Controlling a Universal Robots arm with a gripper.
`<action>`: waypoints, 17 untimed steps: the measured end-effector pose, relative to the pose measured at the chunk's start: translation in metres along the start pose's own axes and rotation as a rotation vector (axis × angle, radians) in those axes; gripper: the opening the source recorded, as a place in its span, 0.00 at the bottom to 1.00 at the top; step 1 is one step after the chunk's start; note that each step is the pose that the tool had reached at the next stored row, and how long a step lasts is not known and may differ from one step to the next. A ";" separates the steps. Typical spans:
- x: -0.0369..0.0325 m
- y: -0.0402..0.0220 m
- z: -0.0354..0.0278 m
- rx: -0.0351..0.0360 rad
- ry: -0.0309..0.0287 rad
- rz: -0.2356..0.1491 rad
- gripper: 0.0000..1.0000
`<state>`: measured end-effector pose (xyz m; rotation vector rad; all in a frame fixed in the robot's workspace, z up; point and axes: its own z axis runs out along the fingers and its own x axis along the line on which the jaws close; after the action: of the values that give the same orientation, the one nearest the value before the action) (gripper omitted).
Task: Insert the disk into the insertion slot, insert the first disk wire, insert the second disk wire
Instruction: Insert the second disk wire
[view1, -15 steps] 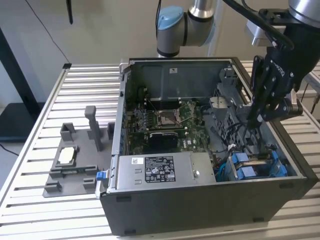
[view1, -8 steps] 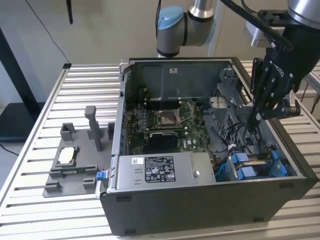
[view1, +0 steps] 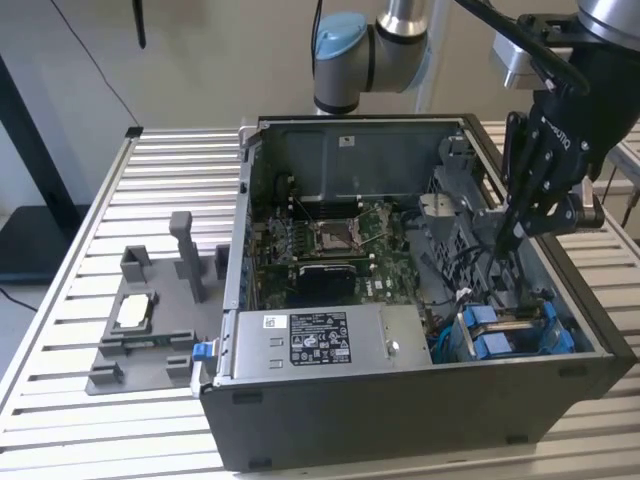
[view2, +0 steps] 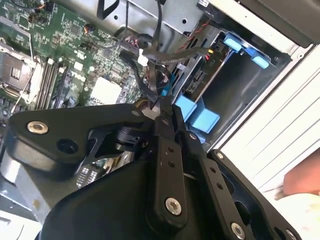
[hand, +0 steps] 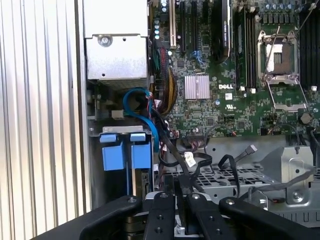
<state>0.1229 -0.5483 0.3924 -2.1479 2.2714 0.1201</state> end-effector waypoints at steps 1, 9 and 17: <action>0.0000 0.0004 0.0001 0.0002 -0.0001 -0.003 0.18; -0.0066 0.0018 0.0027 0.0105 0.0155 -0.061 0.26; -0.0068 0.0033 0.0066 0.0096 0.0640 -0.108 0.26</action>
<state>0.1197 -0.5409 0.3864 -2.2955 2.1775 0.0396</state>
